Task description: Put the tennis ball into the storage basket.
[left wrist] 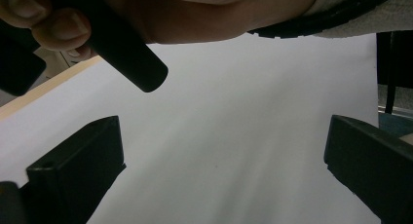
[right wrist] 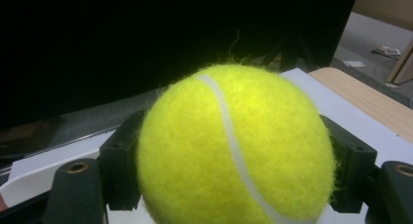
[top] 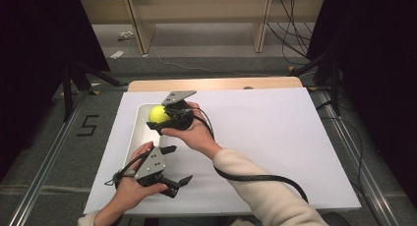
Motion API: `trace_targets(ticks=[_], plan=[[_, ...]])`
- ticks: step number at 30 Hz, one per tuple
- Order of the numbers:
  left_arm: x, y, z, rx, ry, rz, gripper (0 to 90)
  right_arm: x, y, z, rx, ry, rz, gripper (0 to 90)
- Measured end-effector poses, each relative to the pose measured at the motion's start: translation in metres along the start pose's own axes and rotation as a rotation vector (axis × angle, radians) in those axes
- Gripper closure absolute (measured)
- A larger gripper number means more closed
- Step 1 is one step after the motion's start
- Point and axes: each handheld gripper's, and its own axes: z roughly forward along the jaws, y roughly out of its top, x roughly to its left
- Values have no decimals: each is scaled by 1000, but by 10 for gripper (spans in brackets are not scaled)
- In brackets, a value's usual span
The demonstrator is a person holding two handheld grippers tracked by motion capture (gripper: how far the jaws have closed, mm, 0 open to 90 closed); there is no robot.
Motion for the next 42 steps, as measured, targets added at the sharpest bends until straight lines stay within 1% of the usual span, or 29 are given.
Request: trace_targets(ticks=[7, 14, 24, 33, 42], plan=[[0, 0, 0, 2, -3, 2, 4, 0, 1, 4, 8, 20, 0, 262], [0, 0, 0, 3, -3, 4, 4, 1, 0, 9, 15, 25, -5, 262], [-1, 0, 1, 4, -4, 3, 4, 1, -1, 12, 29, 33, -5, 262], [-1, 0, 1, 7, -7, 5, 4, 0, 3, 16, 40, 34, -13, 262], [-1, 0, 1, 6, -10, 5, 4, -1, 4, 22, 59, 49, -20, 262]])
